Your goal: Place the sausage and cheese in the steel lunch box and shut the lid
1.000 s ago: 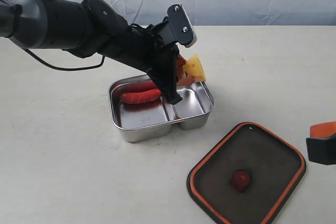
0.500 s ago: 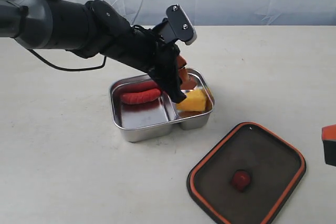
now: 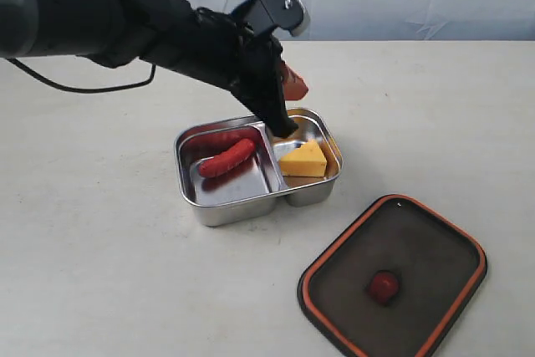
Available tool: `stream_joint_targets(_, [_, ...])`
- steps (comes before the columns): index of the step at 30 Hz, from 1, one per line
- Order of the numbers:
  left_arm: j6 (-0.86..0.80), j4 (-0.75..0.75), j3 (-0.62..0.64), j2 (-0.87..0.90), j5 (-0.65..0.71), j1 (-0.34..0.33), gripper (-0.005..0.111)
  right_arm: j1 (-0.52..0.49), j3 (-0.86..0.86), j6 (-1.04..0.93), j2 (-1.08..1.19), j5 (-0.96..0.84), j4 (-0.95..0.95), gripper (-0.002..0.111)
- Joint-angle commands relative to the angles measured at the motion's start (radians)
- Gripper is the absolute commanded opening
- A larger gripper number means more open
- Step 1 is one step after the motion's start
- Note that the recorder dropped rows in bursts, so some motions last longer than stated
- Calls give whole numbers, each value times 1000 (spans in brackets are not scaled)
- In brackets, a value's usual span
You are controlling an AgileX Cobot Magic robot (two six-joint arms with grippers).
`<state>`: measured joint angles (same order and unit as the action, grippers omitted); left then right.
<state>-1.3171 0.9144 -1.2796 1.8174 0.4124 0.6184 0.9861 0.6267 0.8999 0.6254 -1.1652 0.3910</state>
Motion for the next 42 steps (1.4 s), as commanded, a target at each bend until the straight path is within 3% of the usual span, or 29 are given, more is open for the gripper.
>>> stream_joint_targets(1, [178, -72, -7, -78, 56, 3, 0, 3, -5, 9, 17, 11, 37, 0])
stream_joint_targets(6, [208, -139, 17, -123, 171, 3, 0, 3, -5, 9, 77, 33, 53, 0])
stream_joint_targets(14, [208, -132, 165, -257, 146, 3, 0, 3, -5, 13, 239, 132, 37, 0])
stream_joint_targets(23, [217, -132, 282, -443, 160, 3, 0, 3, -3, -140, 413, 453, -143, 0])
stream_joint_targets(28, [219, -138, 300, -509, 172, 3, 0, -5, 2, -146, 486, 553, -76, 15])
stream_joint_targets(32, [225, -140, 300, -531, 179, 3, 0, -128, 73, -140, 552, 561, 20, 28])
stream_joint_targets(37, [316, -205, 300, -532, 209, 3, 0, -366, 227, -167, 628, 458, 104, 24])
stream_joint_targets(42, [403, -268, 300, -532, 262, 3, 0, -586, 361, -490, 726, 167, -108, 23])
